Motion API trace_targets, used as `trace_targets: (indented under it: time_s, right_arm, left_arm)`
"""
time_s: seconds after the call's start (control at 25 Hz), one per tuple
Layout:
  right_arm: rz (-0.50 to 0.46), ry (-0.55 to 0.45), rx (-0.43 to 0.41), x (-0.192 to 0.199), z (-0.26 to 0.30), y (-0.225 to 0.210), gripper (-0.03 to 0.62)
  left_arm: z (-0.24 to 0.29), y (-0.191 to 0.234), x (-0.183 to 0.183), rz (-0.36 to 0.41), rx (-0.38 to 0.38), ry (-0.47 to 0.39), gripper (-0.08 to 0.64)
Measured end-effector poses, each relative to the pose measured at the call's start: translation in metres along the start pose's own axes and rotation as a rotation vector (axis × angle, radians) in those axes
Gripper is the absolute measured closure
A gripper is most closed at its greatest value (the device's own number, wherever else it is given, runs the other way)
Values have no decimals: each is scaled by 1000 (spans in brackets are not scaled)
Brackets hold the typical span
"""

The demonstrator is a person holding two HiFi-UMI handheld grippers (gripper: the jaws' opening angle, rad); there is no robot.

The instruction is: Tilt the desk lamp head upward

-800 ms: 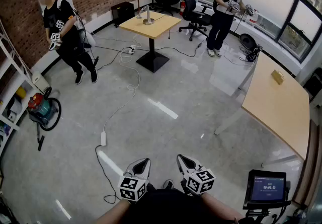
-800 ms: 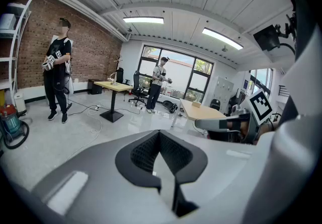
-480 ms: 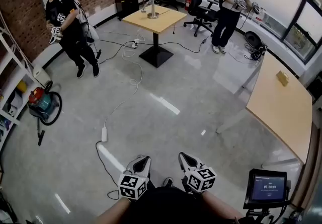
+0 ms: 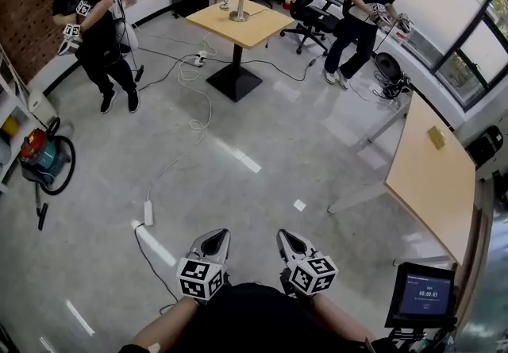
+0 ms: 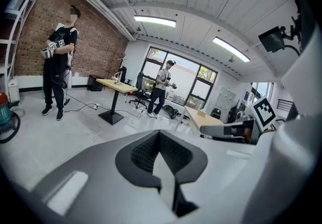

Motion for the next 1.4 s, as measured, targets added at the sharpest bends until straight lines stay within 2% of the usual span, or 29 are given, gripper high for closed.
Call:
trace_targets:
  time_s: [0.32,0.64,0.84,1.04,1.16,1.4]
  right_arm:
    - [-52,57,16,-22,77,44,588]
    - [-51,103,33,-35,112,38,588]
    - [-31,103,-2,-48,134,15,588]
    - [-15,75,-72,-90,174,-20,588]
    - [-34,40,-105,-124,181,-46,588]
    - [-15,12,-119,-162,201,-97,588]
  left_arm:
    - [10,86,-19,-76,46,34,554]
    - [35,117,-28,-106,57,72,554]
    - [64,125,-45,-95,30,82,554]
    - [94,138,-87,-69,-51,62,554]
    - [119,129,-113,-57,-81,41,554]
    - [167,111,-152,-14,-89,16,554]
Point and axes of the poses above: the fingertips, and each gripper's own axes: z forward along the fingers, y to its left, x out of its underside, the point moved 1 cm from there along -z, backward along the fingers, and after that the axes turned 5 degrees about y, right-handed, at the moved point
